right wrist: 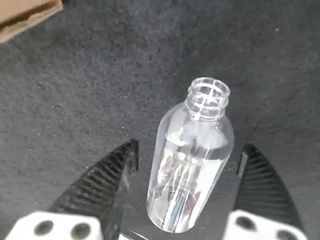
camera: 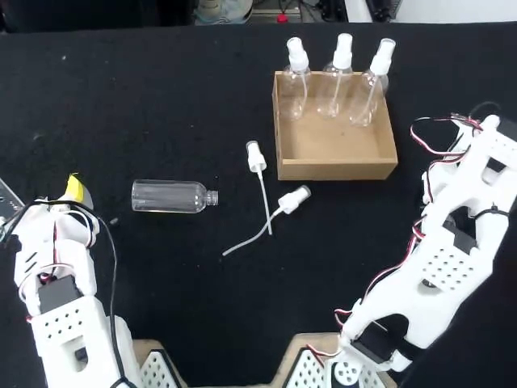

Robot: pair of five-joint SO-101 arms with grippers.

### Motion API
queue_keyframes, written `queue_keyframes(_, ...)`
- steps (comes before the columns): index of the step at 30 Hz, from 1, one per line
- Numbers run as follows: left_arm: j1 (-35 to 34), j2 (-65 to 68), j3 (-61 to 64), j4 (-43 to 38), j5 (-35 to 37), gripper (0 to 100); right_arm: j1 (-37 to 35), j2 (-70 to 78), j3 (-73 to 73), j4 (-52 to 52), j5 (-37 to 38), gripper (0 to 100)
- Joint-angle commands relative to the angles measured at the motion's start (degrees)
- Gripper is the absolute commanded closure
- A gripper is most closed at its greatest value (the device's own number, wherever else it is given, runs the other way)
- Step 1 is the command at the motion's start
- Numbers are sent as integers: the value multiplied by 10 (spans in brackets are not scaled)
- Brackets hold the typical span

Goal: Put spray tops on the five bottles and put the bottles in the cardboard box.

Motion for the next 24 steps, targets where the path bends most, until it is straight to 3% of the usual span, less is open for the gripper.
queue_keyframes(1,-5,-2,-12,-13,0,812,7,-7,-7,16,-8,710)
queue_keyframes(24,-4,-2,-12,-13,0,812,14,54,-62,19,-10,712)
